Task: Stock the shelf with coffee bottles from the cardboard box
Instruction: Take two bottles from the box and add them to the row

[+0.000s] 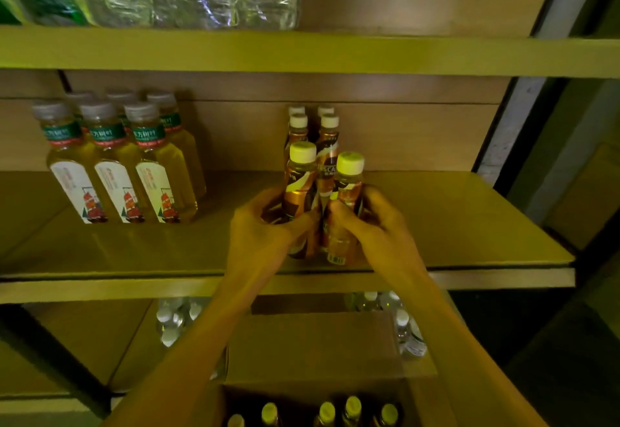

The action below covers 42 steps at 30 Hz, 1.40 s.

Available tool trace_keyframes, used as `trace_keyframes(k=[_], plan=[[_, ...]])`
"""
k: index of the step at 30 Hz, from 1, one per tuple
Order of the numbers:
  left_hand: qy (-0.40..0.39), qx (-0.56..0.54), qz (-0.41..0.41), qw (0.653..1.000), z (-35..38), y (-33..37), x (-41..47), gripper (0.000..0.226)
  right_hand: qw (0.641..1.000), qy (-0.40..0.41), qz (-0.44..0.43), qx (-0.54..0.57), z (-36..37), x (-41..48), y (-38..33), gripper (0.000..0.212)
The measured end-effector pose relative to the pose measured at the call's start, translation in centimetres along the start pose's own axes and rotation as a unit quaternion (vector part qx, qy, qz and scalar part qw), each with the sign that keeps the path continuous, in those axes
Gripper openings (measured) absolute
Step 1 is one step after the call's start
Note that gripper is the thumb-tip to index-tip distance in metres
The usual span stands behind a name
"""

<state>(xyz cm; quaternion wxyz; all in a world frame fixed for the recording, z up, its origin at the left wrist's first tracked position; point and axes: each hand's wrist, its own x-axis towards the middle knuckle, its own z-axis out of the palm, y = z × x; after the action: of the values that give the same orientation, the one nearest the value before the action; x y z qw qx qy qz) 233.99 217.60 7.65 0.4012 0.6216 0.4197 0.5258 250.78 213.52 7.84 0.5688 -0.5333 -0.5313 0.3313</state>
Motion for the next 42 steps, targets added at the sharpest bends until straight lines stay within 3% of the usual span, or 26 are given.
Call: trace_keyframes(k=[9,11,13,15,22,26,32,36,42], plan=[[0.005,0.006,0.011,1.000,0.7,-2.7,0.8,0.042,1.000,0.011,0.010,-0.007,0.7,1.4,1.7,0.028],[-0.007,0.012,0.017,1.000,0.7,-3.1,0.2,0.053,0.999,0.000,0.030,-0.036,0.7,0.7,1.7,0.047],[0.003,0.033,0.012,0.999,0.7,-3.7,-0.4,0.070,0.991,0.030,0.037,-0.122,0.7,-0.2,1.6,0.081],[0.010,0.067,0.010,0.998,0.9,-4.4,-0.3,0.083,0.981,0.061,0.026,-0.180,0.8,-0.4,1.7,0.095],[0.005,0.163,0.024,0.986,0.9,-4.6,0.8,0.081,0.977,0.066,0.039,-0.201,0.9,0.9,3.2,0.081],[-0.041,0.162,0.012,0.986,0.5,-4.4,0.9,0.081,0.991,0.015,0.062,-0.121,0.0,1.6,3.8,0.071],[-0.082,0.130,-0.015,0.988,0.2,-3.8,0.7,0.061,0.990,-0.079,0.080,-0.091,-1.0,2.3,3.4,0.059],[-0.059,0.149,0.003,0.987,0.1,-3.4,0.3,0.059,0.990,-0.004,0.077,-0.118,-0.3,1.3,3.5,0.091],[0.047,0.254,0.023,0.966,1.5,-3.5,-0.2,0.064,0.985,0.047,0.078,-0.146,1.7,1.0,4.8,0.080]])
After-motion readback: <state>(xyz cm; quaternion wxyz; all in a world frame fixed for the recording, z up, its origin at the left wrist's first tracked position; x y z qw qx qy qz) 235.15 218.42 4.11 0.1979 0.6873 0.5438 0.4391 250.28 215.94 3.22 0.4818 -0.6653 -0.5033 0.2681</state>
